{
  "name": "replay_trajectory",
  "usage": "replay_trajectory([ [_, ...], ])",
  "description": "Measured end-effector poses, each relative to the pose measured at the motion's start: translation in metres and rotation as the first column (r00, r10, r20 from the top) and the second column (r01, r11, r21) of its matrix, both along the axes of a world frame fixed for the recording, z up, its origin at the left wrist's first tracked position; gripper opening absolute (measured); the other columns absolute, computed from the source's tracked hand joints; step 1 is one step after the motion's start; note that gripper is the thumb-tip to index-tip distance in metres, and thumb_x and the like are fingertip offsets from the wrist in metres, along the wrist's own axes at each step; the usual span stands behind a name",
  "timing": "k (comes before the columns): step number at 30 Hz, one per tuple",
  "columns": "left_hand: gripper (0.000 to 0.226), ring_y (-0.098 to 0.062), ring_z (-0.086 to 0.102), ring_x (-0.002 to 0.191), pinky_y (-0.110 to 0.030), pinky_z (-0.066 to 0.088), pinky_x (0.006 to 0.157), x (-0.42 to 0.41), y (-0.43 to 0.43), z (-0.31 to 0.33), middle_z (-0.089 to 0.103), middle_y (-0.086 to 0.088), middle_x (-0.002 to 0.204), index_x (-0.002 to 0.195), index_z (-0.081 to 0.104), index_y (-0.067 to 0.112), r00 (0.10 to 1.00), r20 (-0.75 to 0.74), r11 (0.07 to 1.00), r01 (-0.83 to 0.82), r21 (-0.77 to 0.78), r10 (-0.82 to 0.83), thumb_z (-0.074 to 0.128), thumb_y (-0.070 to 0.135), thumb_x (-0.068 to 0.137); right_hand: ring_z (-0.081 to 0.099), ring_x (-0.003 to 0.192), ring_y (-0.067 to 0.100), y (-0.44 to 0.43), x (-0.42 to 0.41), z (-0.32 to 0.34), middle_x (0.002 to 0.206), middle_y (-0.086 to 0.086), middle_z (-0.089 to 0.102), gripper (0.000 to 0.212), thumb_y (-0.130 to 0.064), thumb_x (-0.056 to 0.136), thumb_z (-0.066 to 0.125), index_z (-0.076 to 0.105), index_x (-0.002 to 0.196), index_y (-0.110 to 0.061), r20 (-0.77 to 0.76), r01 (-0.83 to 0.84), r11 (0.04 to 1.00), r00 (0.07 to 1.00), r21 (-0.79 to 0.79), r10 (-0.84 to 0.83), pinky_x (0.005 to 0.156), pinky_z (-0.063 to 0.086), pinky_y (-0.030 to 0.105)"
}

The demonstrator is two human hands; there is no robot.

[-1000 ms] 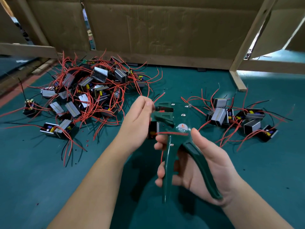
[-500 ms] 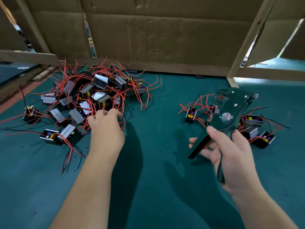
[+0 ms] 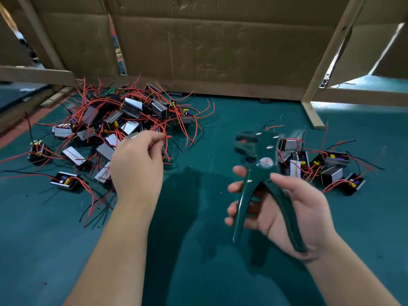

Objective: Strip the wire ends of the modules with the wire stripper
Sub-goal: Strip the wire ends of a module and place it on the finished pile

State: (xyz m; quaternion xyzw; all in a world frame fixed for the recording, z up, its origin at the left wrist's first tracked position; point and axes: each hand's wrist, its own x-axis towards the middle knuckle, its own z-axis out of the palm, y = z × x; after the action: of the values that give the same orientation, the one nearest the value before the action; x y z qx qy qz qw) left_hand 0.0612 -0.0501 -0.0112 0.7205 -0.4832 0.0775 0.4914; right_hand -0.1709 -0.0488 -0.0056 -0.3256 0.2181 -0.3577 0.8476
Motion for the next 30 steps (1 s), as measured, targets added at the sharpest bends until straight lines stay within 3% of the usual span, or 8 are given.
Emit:
replay_trajectory([
  [3, 0.01, -0.022, 0.066, 0.08, -0.036, 0.052, 0.076, -0.006, 0.001, 0.001, 0.072, -0.001, 0.088, 0.097, 0.072, 0.012, 0.993, 0.074, 0.984, 0.104, -0.141, -0.094, 0.065, 0.012, 0.089, 0.063, 0.069, 0.04, -0.003, 0.008, -0.003, 0.091, 0.023, 0.064, 0.067, -0.025, 0.064, 0.064, 0.056, 0.122, 0.006, -0.003, -0.112, 0.977, 0.993, 0.181, 0.114, 0.067, 0.055, 0.053],
  [7, 0.006, -0.011, 0.061, 0.072, -0.024, 0.05, 0.069, -0.018, 0.002, -0.001, 0.066, 0.004, 0.082, 0.09, 0.069, 0.008, 0.958, 0.179, 0.925, 0.266, -0.27, -0.223, 0.066, 0.013, 0.089, 0.065, 0.067, 0.037, -0.011, 0.016, -0.006, 0.086, 0.02, 0.065, 0.03, -0.02, 0.072, 0.055, 0.07, 0.082, 0.004, -0.033, -0.054, 0.965, 0.997, 0.255, 0.065, 0.065, 0.057, 0.05],
  [11, 0.009, -0.005, 0.065, 0.068, -0.018, 0.052, 0.066, -0.045, 0.006, -0.001, 0.067, 0.008, 0.077, 0.085, 0.062, 0.019, 0.851, -0.039, 0.825, 0.497, -0.269, -0.524, 0.068, 0.012, 0.086, 0.066, 0.066, 0.035, -0.027, 0.008, -0.006, 0.083, 0.019, 0.065, 0.028, -0.025, 0.081, 0.052, 0.064, 0.088, 0.0, -0.031, 0.113, 0.957, 0.994, 0.267, -0.109, 0.061, 0.058, 0.049],
  [16, 0.032, -0.009, 0.068, 0.09, -0.02, 0.053, 0.077, -0.05, 0.007, -0.005, 0.069, 0.009, 0.093, 0.096, 0.059, 0.025, 0.689, -0.306, 0.744, 0.66, -0.109, -0.657, 0.054, 0.001, 0.075, 0.067, 0.07, 0.035, -0.037, -0.004, -0.009, 0.084, 0.018, 0.065, 0.029, -0.026, 0.079, 0.059, 0.058, 0.097, -0.004, -0.011, 0.251, 0.941, 0.967, 0.226, -0.255, 0.064, 0.057, 0.049],
  [20, 0.052, -0.005, 0.05, 0.107, -0.008, 0.034, 0.088, -0.038, 0.003, -0.006, 0.055, 0.016, 0.112, 0.111, 0.053, 0.029, 0.831, -0.204, 0.821, 0.549, 0.155, -0.517, 0.056, -0.003, 0.071, 0.068, 0.073, 0.035, -0.04, -0.003, -0.015, 0.085, 0.016, 0.065, 0.046, -0.025, 0.072, 0.062, 0.044, 0.112, -0.012, -0.024, 0.339, 0.921, 0.94, 0.192, -0.341, 0.07, 0.058, 0.051],
  [24, 0.063, -0.009, 0.034, 0.119, -0.033, 0.028, 0.102, -0.03, 0.001, -0.011, 0.043, 0.016, 0.127, 0.125, 0.047, 0.035, 0.839, -0.084, 0.731, 0.513, 0.45, -0.537, 0.053, 0.024, 0.064, 0.069, 0.074, 0.032, -0.04, -0.005, -0.017, 0.083, 0.012, 0.067, 0.033, -0.026, 0.071, 0.062, 0.055, 0.097, -0.006, -0.079, 0.387, 0.909, 0.922, 0.158, -0.379, 0.087, 0.051, 0.049],
  [27, 0.055, -0.003, 0.034, 0.111, -0.032, 0.029, 0.099, -0.034, 0.0, -0.018, 0.044, 0.02, 0.125, 0.127, 0.047, 0.042, 0.828, -0.009, 0.729, 0.498, 0.47, -0.56, 0.064, 0.034, 0.075, 0.068, 0.073, 0.032, -0.038, -0.005, -0.016, 0.084, 0.012, 0.066, 0.018, -0.02, 0.083, 0.054, 0.058, 0.089, -0.004, -0.08, 0.382, 0.914, 0.924, 0.14, -0.374, 0.08, 0.054, 0.047],
  [30, 0.058, -0.013, 0.041, 0.117, -0.029, 0.036, 0.097, -0.027, -0.003, -0.026, 0.049, 0.01, 0.123, 0.133, 0.046, 0.038, 0.872, -0.022, 0.755, 0.435, 0.491, -0.488, 0.068, 0.032, 0.08, 0.068, 0.072, 0.033, -0.036, -0.007, -0.015, 0.082, 0.016, 0.065, 0.026, -0.015, 0.09, 0.046, 0.063, 0.082, 0.003, -0.06, 0.394, 0.908, 0.919, 0.144, -0.389, 0.073, 0.058, 0.049],
])
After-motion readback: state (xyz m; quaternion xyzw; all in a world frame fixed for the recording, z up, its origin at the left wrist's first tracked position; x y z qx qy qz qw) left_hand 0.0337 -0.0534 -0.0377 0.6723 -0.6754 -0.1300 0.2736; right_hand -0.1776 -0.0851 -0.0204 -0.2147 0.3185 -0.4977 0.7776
